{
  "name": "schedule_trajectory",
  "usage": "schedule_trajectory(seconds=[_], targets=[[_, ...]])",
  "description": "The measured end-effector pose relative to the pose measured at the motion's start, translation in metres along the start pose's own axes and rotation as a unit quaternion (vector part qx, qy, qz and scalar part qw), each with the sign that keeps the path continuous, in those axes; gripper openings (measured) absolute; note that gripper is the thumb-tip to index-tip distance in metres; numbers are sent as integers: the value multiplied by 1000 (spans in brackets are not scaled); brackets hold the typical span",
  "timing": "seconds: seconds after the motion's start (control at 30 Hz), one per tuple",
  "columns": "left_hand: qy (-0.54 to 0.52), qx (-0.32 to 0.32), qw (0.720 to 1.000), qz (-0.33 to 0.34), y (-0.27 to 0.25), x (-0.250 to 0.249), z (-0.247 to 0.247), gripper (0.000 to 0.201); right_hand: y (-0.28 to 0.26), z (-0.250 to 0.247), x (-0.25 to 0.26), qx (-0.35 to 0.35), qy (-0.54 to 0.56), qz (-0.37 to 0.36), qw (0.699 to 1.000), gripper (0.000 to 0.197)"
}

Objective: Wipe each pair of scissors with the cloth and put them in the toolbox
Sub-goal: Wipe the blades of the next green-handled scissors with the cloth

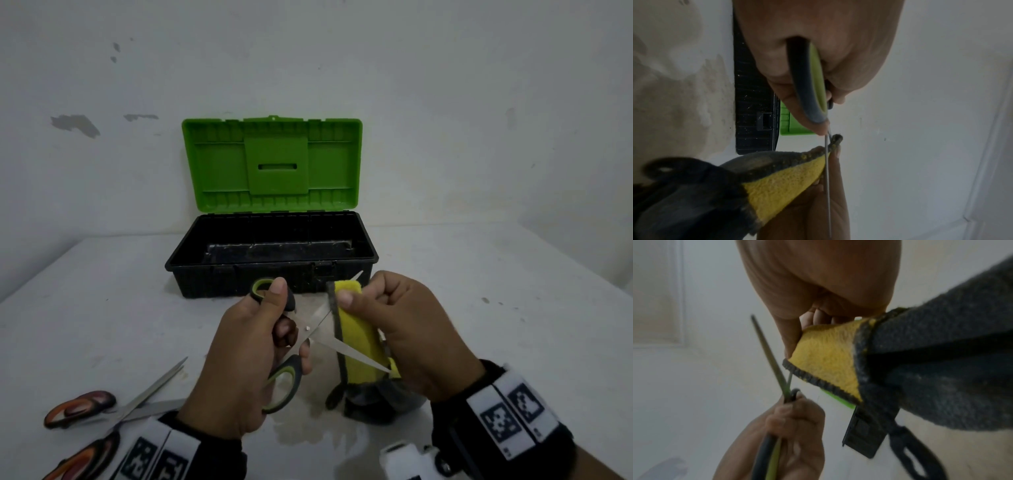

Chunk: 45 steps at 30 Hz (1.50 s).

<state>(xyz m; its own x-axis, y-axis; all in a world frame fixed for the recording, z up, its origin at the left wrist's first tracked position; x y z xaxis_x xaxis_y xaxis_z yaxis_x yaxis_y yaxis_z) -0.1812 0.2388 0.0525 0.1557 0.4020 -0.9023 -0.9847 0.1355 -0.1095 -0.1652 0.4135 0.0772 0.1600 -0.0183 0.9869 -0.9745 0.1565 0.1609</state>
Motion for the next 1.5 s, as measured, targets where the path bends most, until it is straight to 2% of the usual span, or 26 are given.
schedule_trajectory(seconds=[0.07,0.17,0.33,0.47,0.57,0.67,0.77,0.83,0.97,1.07,1.13,1.2,1.27,1.33,1.43,1.5], targets=[[1,2,1000,-4,0,1,0,34,-2,2,0,-2,7,1,1000,32],[-3,4,1000,-7,0,2,0,33,6,-12,-2,-42,27,-4,999,32],[1,10,1000,-13,0,3,-1,35,0,-1,-2,-13,17,-6,1000,31],[0,13,1000,-14,-1,3,-2,34,8,-13,-2,-42,29,-10,999,31],[12,5,1000,11,0,1,-3,34,17,-29,-5,-84,18,-3,996,33],[45,-16,997,54,2,-8,-9,34,21,-52,-1,-132,-50,-21,990,33],[78,-24,993,89,6,-18,-16,31,21,-59,5,-129,-111,-35,985,29],[137,-24,982,128,7,-27,-18,26,18,-58,11,-128,-169,-47,976,23],[268,-17,936,227,3,-44,-8,16,10,-35,19,-84,-274,-65,956,20],[394,-4,863,316,-2,-49,5,15,7,-11,6,-35,-259,-23,965,28],[456,-5,814,360,-6,-49,14,12,8,4,-13,-1,-190,34,981,59],[497,5,781,379,-11,-46,22,6,8,14,-29,20,-121,99,988,92],[546,12,739,394,-13,-44,28,4,8,21,-33,42,-84,141,985,104],[582,18,702,410,-14,-45,32,6,8,22,-30,59,-72,161,982,97],[612,46,672,414,-13,-45,39,10,7,24,-28,88,-80,162,980,62],[624,65,664,407,-12,-41,41,14,6,27,-26,97,-88,148,980,36]])
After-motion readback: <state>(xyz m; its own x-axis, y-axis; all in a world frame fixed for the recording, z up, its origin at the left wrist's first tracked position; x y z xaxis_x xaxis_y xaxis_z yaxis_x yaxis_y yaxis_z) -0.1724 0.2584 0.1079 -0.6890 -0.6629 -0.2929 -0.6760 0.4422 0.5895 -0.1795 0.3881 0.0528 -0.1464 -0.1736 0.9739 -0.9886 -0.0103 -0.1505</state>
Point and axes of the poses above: each hand's wrist, its own y-axis towards the middle knuckle, its own z-axis out of the palm, x = y × z, the point moved 10 cm from there along y, towards the middle knuckle, and after that the axes turned 3 degrees about -y, right-handed, at the moved point
